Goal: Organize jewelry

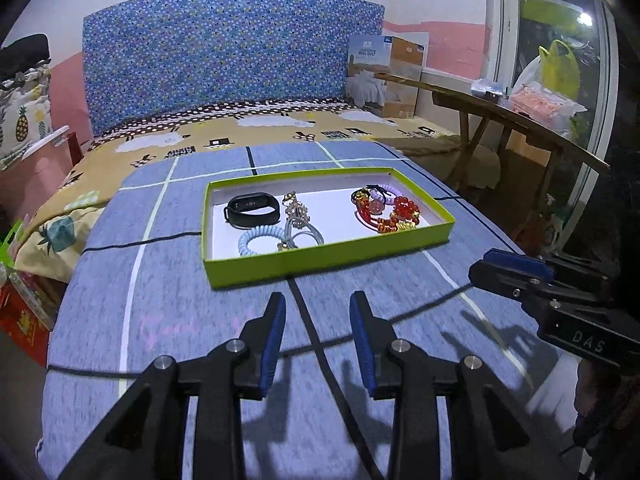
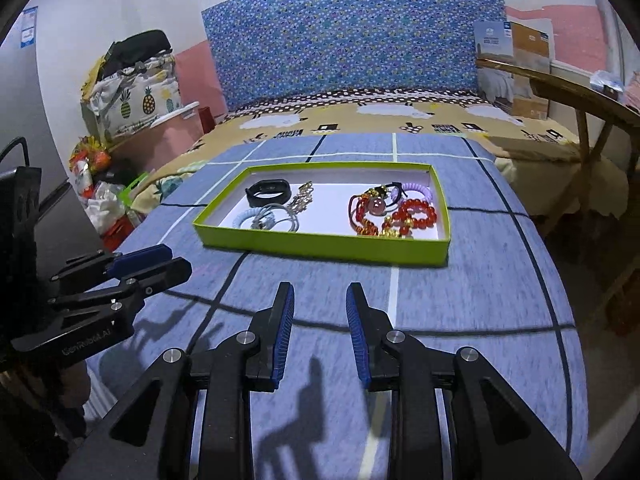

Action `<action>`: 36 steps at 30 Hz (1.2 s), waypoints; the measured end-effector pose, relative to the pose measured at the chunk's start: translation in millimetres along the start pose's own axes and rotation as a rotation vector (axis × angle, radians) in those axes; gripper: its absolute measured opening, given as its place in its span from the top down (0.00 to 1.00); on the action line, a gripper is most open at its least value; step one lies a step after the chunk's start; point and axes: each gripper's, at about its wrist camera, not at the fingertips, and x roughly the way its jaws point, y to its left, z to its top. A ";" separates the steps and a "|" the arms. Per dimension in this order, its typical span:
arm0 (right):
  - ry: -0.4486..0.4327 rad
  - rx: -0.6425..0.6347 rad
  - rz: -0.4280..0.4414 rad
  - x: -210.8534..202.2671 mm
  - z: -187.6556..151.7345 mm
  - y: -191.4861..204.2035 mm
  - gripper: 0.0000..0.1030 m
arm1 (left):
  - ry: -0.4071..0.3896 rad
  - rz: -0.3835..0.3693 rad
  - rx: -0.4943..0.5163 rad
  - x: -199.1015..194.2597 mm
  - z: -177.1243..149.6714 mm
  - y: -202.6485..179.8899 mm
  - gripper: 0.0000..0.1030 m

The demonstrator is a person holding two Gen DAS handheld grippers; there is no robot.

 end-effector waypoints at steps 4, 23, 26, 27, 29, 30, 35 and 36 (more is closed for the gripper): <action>-0.004 0.001 -0.008 -9.8 -10.4 4.5 0.72 | -0.013 0.007 0.001 -11.8 -9.9 -4.1 0.66; -0.055 -0.045 -0.060 -25.4 -24.8 14.9 0.68 | -0.065 0.069 0.004 -27.1 -28.4 -9.2 0.66; -0.053 -0.045 -0.060 -25.5 -25.1 14.9 0.68 | -0.070 0.071 0.006 -26.7 -27.9 -10.2 0.66; -0.052 -0.045 -0.059 -25.3 -25.1 14.9 0.68 | -0.071 0.071 0.007 -26.7 -27.8 -10.5 0.66; -0.050 -0.047 -0.058 -24.9 -25.3 15.8 0.68 | -0.074 0.072 0.008 -26.8 -27.7 -11.1 0.66; -0.049 -0.046 -0.056 -24.5 -25.3 16.0 0.68 | -0.074 0.070 0.008 -26.6 -27.6 -11.0 0.66; -0.043 -0.047 -0.052 -22.8 -25.2 16.7 0.68 | -0.068 0.062 0.001 -25.6 -28.3 -10.4 0.66; -0.043 -0.046 -0.051 -22.9 -25.2 16.8 0.68 | -0.067 0.062 0.001 -25.6 -28.4 -10.3 0.66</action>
